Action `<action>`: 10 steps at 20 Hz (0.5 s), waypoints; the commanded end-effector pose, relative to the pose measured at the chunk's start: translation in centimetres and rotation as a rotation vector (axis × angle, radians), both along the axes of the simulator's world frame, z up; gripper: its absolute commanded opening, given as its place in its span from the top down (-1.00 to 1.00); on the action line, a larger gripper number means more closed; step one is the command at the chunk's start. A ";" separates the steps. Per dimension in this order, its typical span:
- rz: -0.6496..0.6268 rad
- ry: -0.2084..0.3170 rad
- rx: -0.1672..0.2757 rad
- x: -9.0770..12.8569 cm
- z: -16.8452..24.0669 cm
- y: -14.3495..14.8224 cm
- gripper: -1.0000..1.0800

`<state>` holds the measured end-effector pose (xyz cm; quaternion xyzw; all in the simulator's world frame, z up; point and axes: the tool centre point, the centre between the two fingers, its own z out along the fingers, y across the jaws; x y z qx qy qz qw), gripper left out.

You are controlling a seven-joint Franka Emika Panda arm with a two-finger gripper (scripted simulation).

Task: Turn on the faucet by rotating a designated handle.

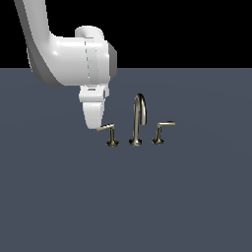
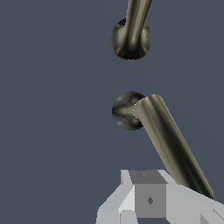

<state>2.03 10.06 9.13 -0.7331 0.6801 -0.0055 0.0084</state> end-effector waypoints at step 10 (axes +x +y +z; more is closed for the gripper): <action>0.009 0.010 0.000 -3.1 0.0 -0.3 1.00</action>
